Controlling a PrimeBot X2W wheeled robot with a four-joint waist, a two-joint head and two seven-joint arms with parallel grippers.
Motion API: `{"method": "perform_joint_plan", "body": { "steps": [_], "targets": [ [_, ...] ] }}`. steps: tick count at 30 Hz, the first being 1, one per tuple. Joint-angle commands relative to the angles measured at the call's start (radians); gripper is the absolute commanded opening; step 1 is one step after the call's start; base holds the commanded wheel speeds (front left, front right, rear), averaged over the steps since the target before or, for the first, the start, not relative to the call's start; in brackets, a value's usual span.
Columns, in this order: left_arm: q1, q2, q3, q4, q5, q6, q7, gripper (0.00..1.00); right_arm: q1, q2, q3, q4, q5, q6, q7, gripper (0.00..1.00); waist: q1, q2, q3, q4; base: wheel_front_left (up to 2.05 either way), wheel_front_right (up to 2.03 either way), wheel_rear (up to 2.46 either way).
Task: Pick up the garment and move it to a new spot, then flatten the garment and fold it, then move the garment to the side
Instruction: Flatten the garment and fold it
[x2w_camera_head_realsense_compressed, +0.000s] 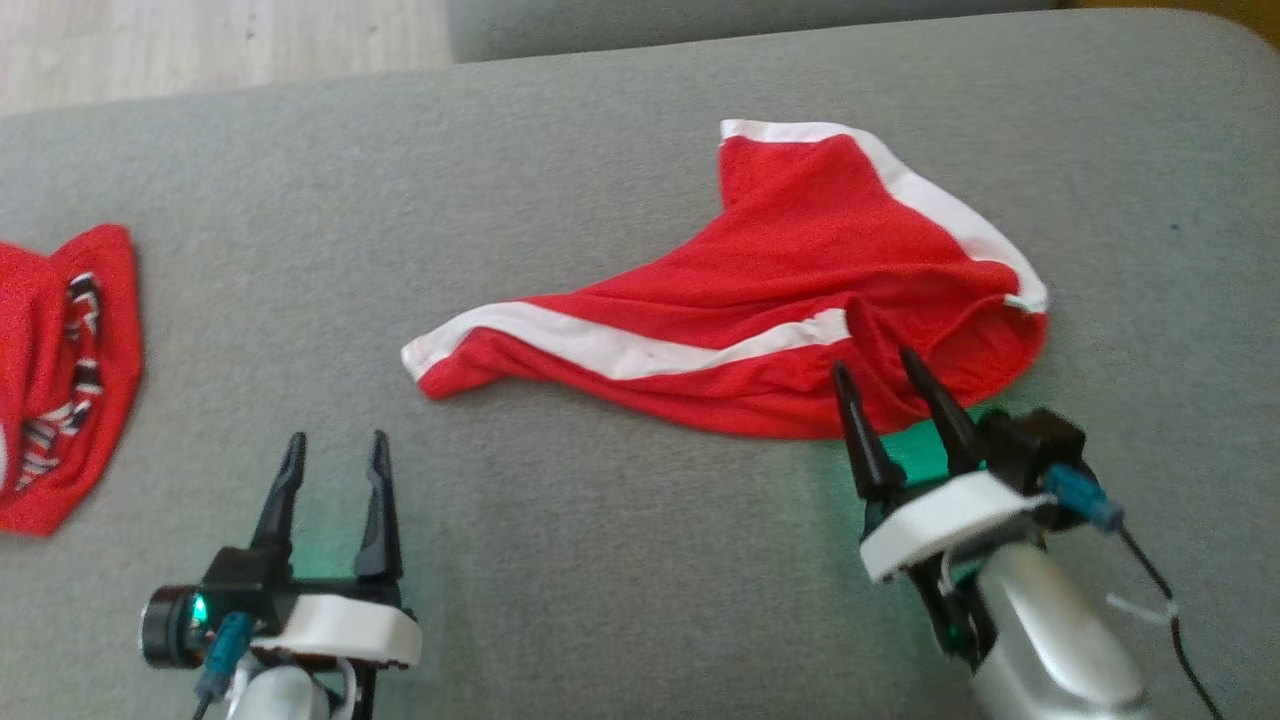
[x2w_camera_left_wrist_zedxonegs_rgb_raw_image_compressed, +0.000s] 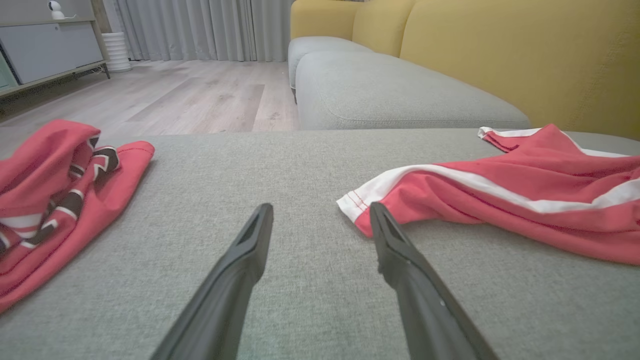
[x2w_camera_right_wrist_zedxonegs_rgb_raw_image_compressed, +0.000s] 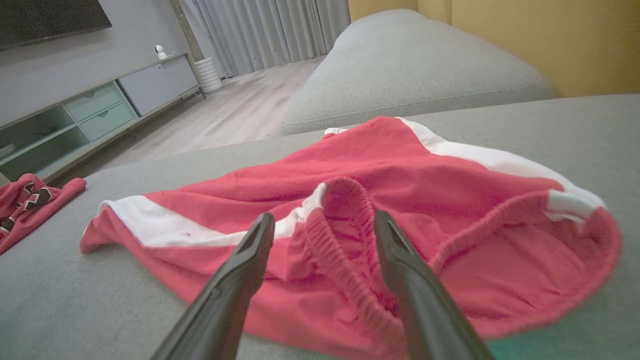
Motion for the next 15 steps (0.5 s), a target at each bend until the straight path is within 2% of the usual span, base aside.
{"method": "perform_joint_plan", "body": {
  "steps": [1,9,14,15],
  "targets": [
    [-0.032,0.004,0.022,-0.021,0.003,-0.008,-0.009,1.0,-0.065,0.009,0.024,-0.014,0.012,-0.001,-0.004,1.0,0.0,-0.0001,0.013,0.022,0.0,0.0,0.0],
    [-0.024,0.0,-0.006,0.002,-0.002,-0.017,-0.009,1.0,-0.172,0.009,0.047,0.158,0.06,-0.001,-0.004,1.0,0.0,-0.0001,0.035,0.078,0.0,0.0,0.0],
    [-0.021,-0.001,-0.009,0.002,-0.01,-0.015,-0.009,1.0,-0.182,0.009,0.081,0.196,0.096,-0.001,-0.004,1.0,0.0,-0.0001,0.033,0.086,0.0,0.0,0.0],
    [-0.021,-0.001,-0.01,0.002,-0.012,-0.014,-0.009,1.0,-0.181,0.009,0.084,0.19,0.109,-0.001,-0.004,0.86,0.0,-0.0001,0.032,0.086,0.0,0.0,0.0]
  ]
}}
